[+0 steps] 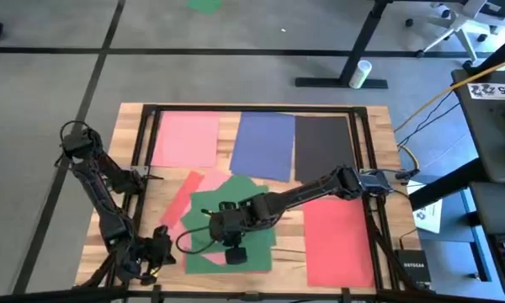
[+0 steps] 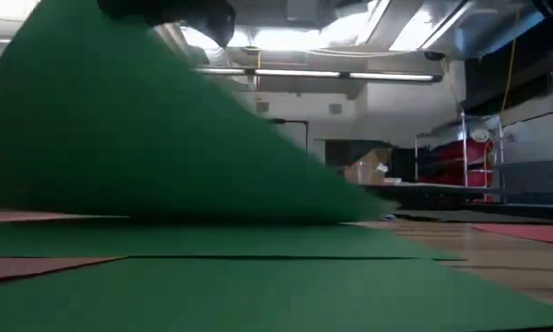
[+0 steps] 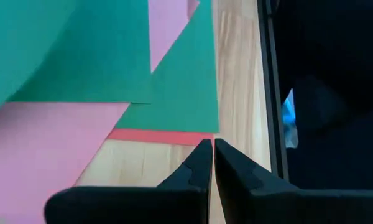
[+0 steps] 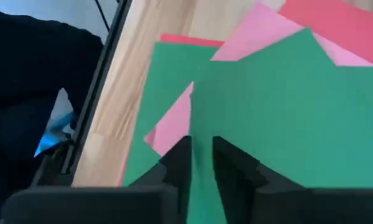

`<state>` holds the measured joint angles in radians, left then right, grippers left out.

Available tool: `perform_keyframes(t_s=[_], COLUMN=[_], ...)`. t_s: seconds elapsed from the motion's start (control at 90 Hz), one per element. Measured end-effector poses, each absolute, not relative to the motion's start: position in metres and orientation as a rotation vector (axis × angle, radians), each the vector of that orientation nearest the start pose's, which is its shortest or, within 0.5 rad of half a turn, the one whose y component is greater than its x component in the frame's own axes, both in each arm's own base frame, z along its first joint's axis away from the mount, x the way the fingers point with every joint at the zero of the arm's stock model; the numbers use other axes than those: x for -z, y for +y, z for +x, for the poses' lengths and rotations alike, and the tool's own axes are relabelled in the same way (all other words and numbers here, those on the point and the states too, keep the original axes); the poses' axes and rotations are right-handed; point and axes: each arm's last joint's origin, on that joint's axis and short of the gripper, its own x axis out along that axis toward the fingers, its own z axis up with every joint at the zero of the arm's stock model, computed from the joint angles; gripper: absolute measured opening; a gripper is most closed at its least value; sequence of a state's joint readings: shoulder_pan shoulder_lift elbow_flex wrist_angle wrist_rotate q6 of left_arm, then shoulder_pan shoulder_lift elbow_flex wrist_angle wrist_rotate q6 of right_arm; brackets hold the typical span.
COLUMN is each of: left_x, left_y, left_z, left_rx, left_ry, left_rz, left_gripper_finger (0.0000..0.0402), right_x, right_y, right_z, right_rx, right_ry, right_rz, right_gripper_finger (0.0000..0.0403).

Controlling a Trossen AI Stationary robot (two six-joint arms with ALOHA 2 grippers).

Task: Organize paper
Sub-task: Stack the pink paper on top of the other pink papers on the table

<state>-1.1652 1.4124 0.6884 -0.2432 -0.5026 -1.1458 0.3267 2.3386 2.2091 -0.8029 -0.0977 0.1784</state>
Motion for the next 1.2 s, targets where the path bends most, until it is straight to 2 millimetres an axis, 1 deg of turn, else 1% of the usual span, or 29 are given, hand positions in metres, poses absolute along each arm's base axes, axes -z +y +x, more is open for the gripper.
perform_keyframes(t_s=[0.167,0.278,0.378,0.522,0.622,0.7,0.8,0.911,1.044,1.2], left_x=[-0.17,-0.17,-0.17,-0.169,-0.168,-0.167,-0.167,-0.166,-0.163,-0.159], left_y=[-0.228,-0.227,-0.225,-0.218,-0.211,-0.206,-0.201,-0.195,-0.185,-0.177], left_z=[0.113,0.115,0.119,0.129,0.138,0.143,0.148,0.155,0.162,0.165], left_rx=[0.15,0.145,0.14,0.104,0.057,0.032,0.024,0.013,-0.037,-0.076], left_ry=[0.869,0.867,0.862,0.858,0.862,0.866,0.868,0.868,0.892,0.908], left_rz=[-0.342,-0.34,-0.322,-0.287,-0.281,-0.263,-0.216,-0.17,-0.134,-0.122], left_gripper_finger=[0.0,0.0,0.0,0.0,0.0,0.0,0.0,0.0,0.0,0.0], right_x=[-0.247,-0.246,-0.241,-0.233,-0.229,-0.225,-0.217,-0.205,-0.189,-0.186], right_y=[0.168,0.168,0.171,0.185,0.194,0.2,0.21,0.22,0.223,0.227], right_z=[0.488,0.486,0.479,0.457,0.441,0.435,0.437,0.444,0.451,0.46], right_rx=[-0.321,-0.339,-0.379,-0.402,-0.387,-0.384,-0.404,-0.442,-0.491,-0.52], right_ry=[0.908,0.922,0.983,1.143,1.254,1.29,1.236,1.113,1.007,0.869], right_rz=[0.054,0.008,-0.077,-0.226,-0.287,-0.307,-0.307,-0.315,-0.347,-0.347], right_gripper_finger=[0.0125,0.0142,0.0142,0.0125,0.0114,0.0109,0.0109,0.0108,0.0108,0.0108])
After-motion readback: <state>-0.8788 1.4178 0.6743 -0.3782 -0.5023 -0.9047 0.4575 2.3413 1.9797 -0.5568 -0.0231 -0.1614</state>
